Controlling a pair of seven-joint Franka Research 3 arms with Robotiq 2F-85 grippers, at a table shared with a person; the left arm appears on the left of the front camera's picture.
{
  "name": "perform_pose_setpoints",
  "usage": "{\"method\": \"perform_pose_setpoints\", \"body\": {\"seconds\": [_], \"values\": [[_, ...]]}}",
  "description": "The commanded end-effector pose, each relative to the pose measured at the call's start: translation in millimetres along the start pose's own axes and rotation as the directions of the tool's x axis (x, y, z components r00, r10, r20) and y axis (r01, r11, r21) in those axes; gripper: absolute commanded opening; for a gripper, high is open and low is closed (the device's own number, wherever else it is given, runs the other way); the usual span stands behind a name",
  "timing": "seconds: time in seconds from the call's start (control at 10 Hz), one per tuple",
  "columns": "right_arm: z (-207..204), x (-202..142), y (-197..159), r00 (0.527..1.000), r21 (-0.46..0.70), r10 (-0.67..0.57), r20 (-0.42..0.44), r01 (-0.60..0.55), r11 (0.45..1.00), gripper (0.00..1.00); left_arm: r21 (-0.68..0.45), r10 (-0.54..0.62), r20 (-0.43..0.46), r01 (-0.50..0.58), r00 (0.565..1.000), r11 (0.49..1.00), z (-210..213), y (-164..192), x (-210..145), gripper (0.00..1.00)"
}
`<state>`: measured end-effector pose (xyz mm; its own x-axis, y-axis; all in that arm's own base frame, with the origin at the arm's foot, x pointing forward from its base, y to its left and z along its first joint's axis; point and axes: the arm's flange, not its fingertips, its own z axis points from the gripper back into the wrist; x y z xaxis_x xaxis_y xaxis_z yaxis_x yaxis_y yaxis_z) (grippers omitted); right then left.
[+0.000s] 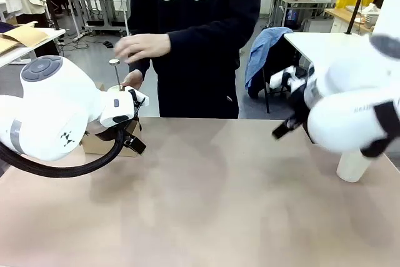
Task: Pour a drink into a cup and package it in a carrier.
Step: Pick up the 600 ml Paper Cup and place it in the middle top area of the table.
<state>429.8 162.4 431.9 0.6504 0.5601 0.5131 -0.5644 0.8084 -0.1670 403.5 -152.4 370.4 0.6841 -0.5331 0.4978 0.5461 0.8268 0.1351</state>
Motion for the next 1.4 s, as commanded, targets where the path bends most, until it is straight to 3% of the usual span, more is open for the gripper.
{"method": "perform_pose_setpoints", "body": {"seconds": [0.0,0.2,0.3,0.5,0.7,1.0,1.1,1.3], "values": [[49.1,55.0,-58.6,1.000,0.078,0.003,0.000,-0.003,0.997,1.00,0.000,0.000,0.000,0.000,1.000,1.000,0.0,0.5,-0.2,1.00],[90.6,68.7,-130.8,0.997,0.207,0.038,0.070,-0.052,0.977,1.00,0.000,0.000,0.000,0.000,1.000,1.000,0.0,0.5,-0.2,1.00],[108.6,58.4,-174.7,0.992,0.316,0.026,0.127,-0.066,0.946,1.00,0.000,0.000,0.000,0.000,1.000,1.000,0.0,0.5,-0.2,1.00],[120.9,17.7,-242.7,0.964,0.430,0.007,0.267,-0.125,0.894,1.00,0.000,0.000,0.000,0.000,1.000,1.000,0.0,0.5,-0.2,1.00],[115.2,-64.6,-307.3,0.907,0.504,-0.043,0.418,-0.193,0.842,1.00,0.000,0.000,0.000,0.000,1.000,1.000,0.0,0.5,-0.2,1.00],[81.7,-183.7,-342.5,0.798,0.546,-0.127,0.589,-0.278,0.790,1.00,0.000,0.000,0.000,0.000,1.000,1.000,0.0,0.5,-0.2,1.00],[72.7,-208.4,-344.2,0.768,0.535,-0.155,0.621,-0.270,0.800,1.00,0.000,0.000,0.000,0.000,1.000,1.000,0.0,0.5,-0.2,1.00],[54.6,-226.0,-342.6,0.743,0.516,-0.178,0.645,-0.251,0.819,1.00,0.000,0.000,0.000,0.000,1.000,1.000,0.0,0.5,-0.2,1.00]]}}
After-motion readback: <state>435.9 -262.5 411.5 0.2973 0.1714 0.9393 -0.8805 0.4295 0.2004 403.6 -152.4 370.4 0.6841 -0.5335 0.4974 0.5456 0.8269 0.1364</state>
